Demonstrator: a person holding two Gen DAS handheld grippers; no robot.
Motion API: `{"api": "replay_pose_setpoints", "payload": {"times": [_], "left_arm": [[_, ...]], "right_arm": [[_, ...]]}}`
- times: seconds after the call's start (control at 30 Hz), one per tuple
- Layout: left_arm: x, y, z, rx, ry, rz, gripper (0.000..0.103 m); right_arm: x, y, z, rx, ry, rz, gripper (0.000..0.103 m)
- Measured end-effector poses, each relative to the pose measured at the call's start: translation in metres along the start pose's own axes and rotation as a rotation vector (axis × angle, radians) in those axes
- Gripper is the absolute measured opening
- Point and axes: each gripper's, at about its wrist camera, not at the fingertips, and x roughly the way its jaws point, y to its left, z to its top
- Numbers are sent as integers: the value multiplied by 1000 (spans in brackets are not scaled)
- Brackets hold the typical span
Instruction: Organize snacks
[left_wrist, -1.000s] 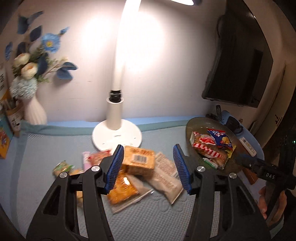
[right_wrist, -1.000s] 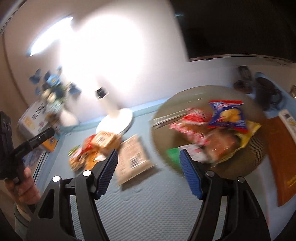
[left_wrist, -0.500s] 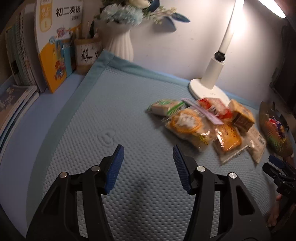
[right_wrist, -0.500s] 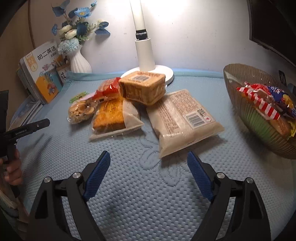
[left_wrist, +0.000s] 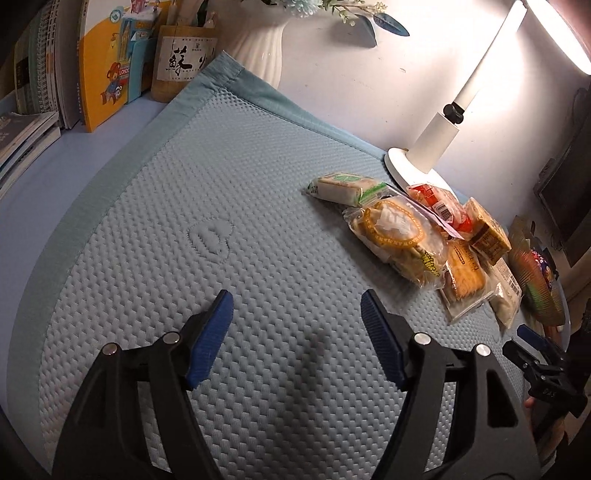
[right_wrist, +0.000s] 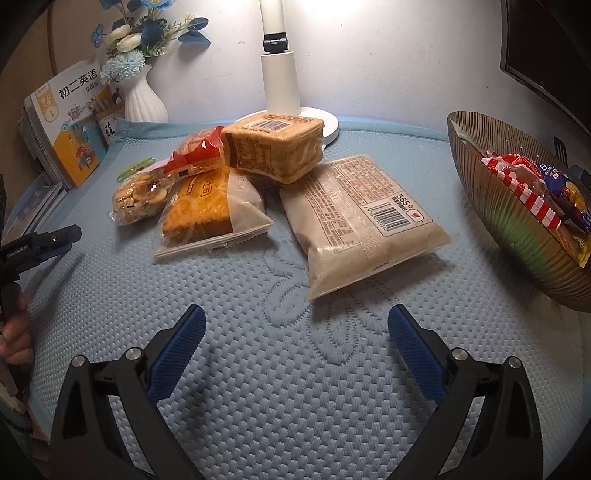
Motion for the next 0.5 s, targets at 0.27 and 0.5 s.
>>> {"api": "replay_pose_setpoints", "payload": {"times": [0.27,0.5], "left_arm": [[2,-2,-4,21,0,14,75],[2,-13,-1,63,26,55,76]], "right_arm": [[1,-5,0,11,5,-2,98],[-2,-6,8,28,21,61,98]]}}
